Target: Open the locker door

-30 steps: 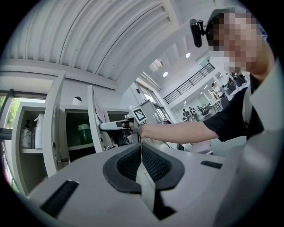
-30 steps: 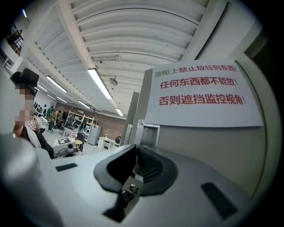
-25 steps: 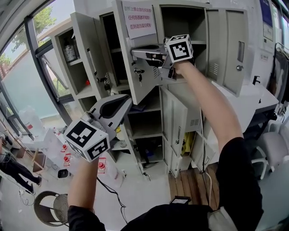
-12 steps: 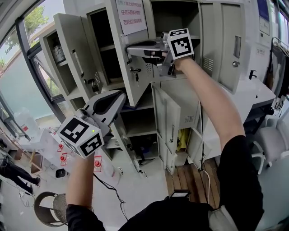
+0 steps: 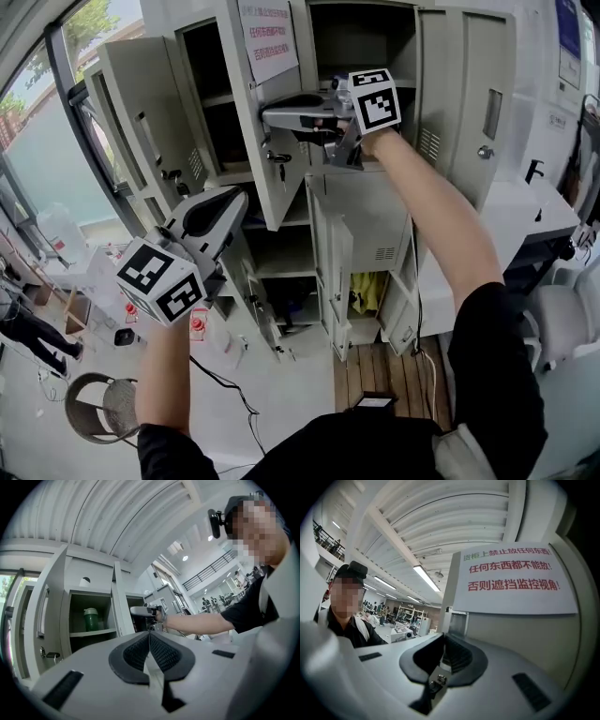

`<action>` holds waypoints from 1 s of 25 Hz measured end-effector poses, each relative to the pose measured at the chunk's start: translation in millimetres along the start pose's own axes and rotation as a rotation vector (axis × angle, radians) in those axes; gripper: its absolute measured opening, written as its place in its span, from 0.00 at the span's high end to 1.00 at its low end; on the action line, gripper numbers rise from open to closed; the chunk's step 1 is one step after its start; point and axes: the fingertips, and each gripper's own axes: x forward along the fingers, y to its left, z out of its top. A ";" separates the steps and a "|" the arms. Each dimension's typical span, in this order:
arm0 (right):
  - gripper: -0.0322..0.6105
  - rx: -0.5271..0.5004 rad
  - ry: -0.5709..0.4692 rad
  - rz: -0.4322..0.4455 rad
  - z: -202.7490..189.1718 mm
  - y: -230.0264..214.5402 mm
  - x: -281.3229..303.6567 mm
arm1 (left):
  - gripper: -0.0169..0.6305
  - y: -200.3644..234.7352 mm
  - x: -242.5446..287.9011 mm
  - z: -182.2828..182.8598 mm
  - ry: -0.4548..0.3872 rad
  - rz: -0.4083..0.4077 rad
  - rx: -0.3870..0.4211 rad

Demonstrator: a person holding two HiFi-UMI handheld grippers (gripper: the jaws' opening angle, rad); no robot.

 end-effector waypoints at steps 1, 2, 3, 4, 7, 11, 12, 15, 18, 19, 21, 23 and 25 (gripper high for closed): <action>0.91 0.002 -0.006 0.009 0.5 1.3 -5.3 | 0.95 -2.6 3.3 1.6 0.006 0.008 0.001; 0.91 0.006 -0.013 0.019 0.8 2.4 -11.2 | 0.95 -5.7 6.8 3.1 0.014 0.015 0.002; 0.91 0.011 -0.021 0.030 0.9 3.6 -16.6 | 0.95 -8.7 9.8 4.8 0.024 0.023 0.000; 0.91 0.015 -0.029 0.041 1.2 4.9 -21.1 | 0.95 -11.4 12.0 6.9 0.033 0.031 -0.001; 0.91 0.025 -0.045 0.070 1.8 9.5 -32.6 | 0.95 -17.7 17.1 14.3 0.046 0.046 0.004; 0.91 0.033 -0.046 0.098 3.6 15.1 -49.8 | 0.95 -26.1 29.9 20.7 0.055 0.042 0.014; 0.91 0.035 -0.045 0.107 4.2 16.1 -53.8 | 0.95 -28.3 33.7 21.3 0.059 0.038 0.016; 0.91 0.045 -0.053 0.138 4.8 18.6 -63.7 | 0.95 -32.6 43.8 22.1 0.064 0.033 0.015; 0.91 0.060 -0.069 0.169 5.2 21.1 -73.0 | 0.95 -34.6 53.7 22.4 0.065 0.031 0.009; 0.91 0.062 -0.070 0.179 5.5 22.0 -75.8 | 0.95 -35.1 56.5 22.8 0.066 0.030 0.008; 0.91 0.065 -0.072 0.198 6.1 23.3 -81.1 | 0.95 -35.7 61.4 24.4 0.066 0.031 0.007; 0.91 0.069 -0.080 0.217 6.6 24.0 -86.8 | 0.95 -35.1 65.8 25.3 0.062 0.032 0.005; 0.91 0.074 -0.089 0.230 6.3 24.4 -92.6 | 0.95 -34.0 70.6 23.7 0.059 0.031 0.000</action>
